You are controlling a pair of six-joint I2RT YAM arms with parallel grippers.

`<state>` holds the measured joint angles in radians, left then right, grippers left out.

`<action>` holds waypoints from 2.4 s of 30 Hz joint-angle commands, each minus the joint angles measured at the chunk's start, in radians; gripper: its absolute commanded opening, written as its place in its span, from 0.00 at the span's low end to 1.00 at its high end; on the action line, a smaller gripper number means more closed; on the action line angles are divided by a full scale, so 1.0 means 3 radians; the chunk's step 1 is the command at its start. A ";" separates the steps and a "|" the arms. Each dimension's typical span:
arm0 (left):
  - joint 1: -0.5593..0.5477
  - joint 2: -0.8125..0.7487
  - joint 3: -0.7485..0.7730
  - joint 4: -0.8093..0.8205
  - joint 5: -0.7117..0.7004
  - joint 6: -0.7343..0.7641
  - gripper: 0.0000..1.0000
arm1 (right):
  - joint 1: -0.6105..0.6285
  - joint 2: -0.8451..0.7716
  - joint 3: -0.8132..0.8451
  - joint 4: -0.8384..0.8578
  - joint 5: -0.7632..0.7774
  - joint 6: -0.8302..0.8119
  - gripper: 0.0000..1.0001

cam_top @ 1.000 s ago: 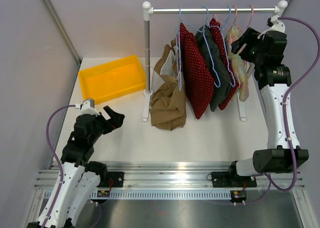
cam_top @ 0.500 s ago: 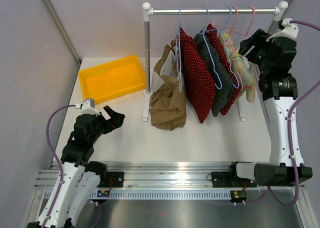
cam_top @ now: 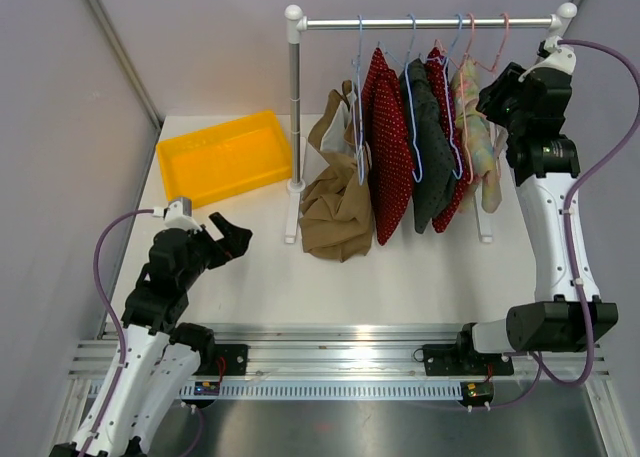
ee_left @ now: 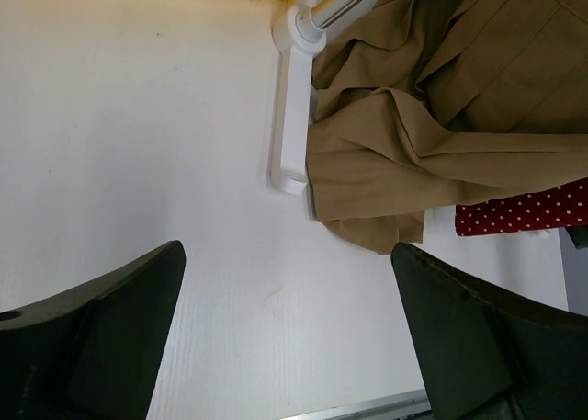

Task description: Remove the skirt from the hanger

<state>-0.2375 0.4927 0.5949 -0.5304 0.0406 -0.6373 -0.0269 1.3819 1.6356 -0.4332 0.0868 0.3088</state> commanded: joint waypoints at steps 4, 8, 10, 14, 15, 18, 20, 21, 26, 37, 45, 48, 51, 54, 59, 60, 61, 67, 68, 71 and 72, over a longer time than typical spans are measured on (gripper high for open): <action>-0.0047 0.0004 0.0026 0.0070 -0.0054 -0.0013 0.99 | -0.0008 0.0088 0.0157 0.0002 -0.0105 0.0003 0.00; -0.0047 0.0096 0.0174 0.0081 -0.0018 0.0079 0.99 | -0.0008 -0.0025 0.0193 -0.0003 -0.0105 -0.0037 0.00; -0.0067 0.0193 0.0332 0.0050 -0.0089 0.0160 0.99 | -0.0008 -0.0111 0.0244 -0.0049 -0.0085 -0.0093 0.00; -0.0251 0.0622 0.1007 0.0030 -0.0370 0.0339 0.99 | -0.0008 -0.0219 0.0458 -0.0146 -0.0069 -0.0165 0.00; -0.0297 0.0729 0.1373 0.0060 -0.0376 0.0400 0.99 | -0.0008 -0.0234 0.0570 -0.0182 -0.0059 -0.0170 0.00; -0.0568 0.1271 0.2109 0.0076 -0.0355 0.0594 0.99 | -0.0008 -0.0291 0.0704 -0.0269 -0.0064 -0.0191 0.00; -0.0863 0.1704 0.2525 0.0040 -0.0355 0.0793 0.99 | -0.0008 -0.0357 0.0760 -0.0330 -0.0095 -0.0186 0.00; -0.0987 0.1869 0.2714 -0.0046 -0.0360 0.0866 0.99 | -0.0008 -0.0388 0.0781 -0.0366 -0.0110 -0.0176 0.00; -0.1921 0.2652 0.3983 -0.0369 -0.0631 0.1193 0.99 | -0.0008 -0.0720 0.0644 -0.0601 -0.0264 -0.0038 0.00; -0.3308 0.2923 0.3279 0.1088 0.0039 0.1612 0.99 | -0.0008 -0.1298 0.0673 -0.1245 -0.0539 0.0126 0.00; -0.3953 0.3389 0.3365 0.1328 -0.0421 0.1720 0.99 | -0.0008 -0.1517 0.0807 -0.1440 -0.0729 0.0443 0.00; -0.4107 0.3588 0.3503 0.1323 -0.0799 0.1787 0.99 | -0.0008 -0.1559 0.0832 -0.1511 -0.0851 0.0535 0.00; -0.4133 0.3711 0.3549 0.1390 -0.0846 0.1797 0.99 | -0.0008 -0.1574 0.0904 -0.1583 -0.0913 0.0581 0.00; -0.4133 0.3808 0.3595 0.1451 -0.1019 0.1828 0.99 | -0.0008 -0.1549 0.1052 -0.1685 -0.0969 0.0602 0.00; -0.4133 0.3865 0.3544 0.1610 -0.1546 0.1955 0.99 | -0.0008 -0.1543 0.1272 -0.1818 -0.1026 0.0643 0.00; -0.4127 0.3900 0.3555 0.1620 -0.1704 0.1981 0.99 | -0.0008 -0.1543 0.1292 -0.1834 -0.1051 0.0668 0.00; -0.4122 0.3921 0.3570 0.1635 -0.1746 0.2042 0.99 | -0.0008 -0.1538 0.1333 -0.1849 -0.1066 0.0678 0.00; -0.4056 0.4115 0.3815 0.1646 -0.1634 0.2068 0.99 | -0.0008 -0.1523 0.1461 -0.1961 -0.1123 0.0730 0.00; -0.4056 0.4125 0.3881 0.1645 -0.1573 0.2053 0.99 | -0.0008 -0.1528 0.1466 -0.1977 -0.1108 0.0719 0.00; -0.4061 0.4126 0.3902 0.1686 -0.1337 0.2002 0.99 | -0.0008 -0.1533 0.1487 -0.1987 -0.1092 0.0714 0.00; -0.4061 0.4120 0.3892 0.1696 -0.1241 0.1986 0.99 | -0.0008 -0.1523 0.1497 -0.1982 -0.1092 0.0714 0.00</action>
<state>-1.4570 1.7363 1.7111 -0.0986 -0.3981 -0.0345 -0.0273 0.9192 2.0491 -1.0805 -0.2123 0.5140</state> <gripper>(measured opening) 0.987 0.043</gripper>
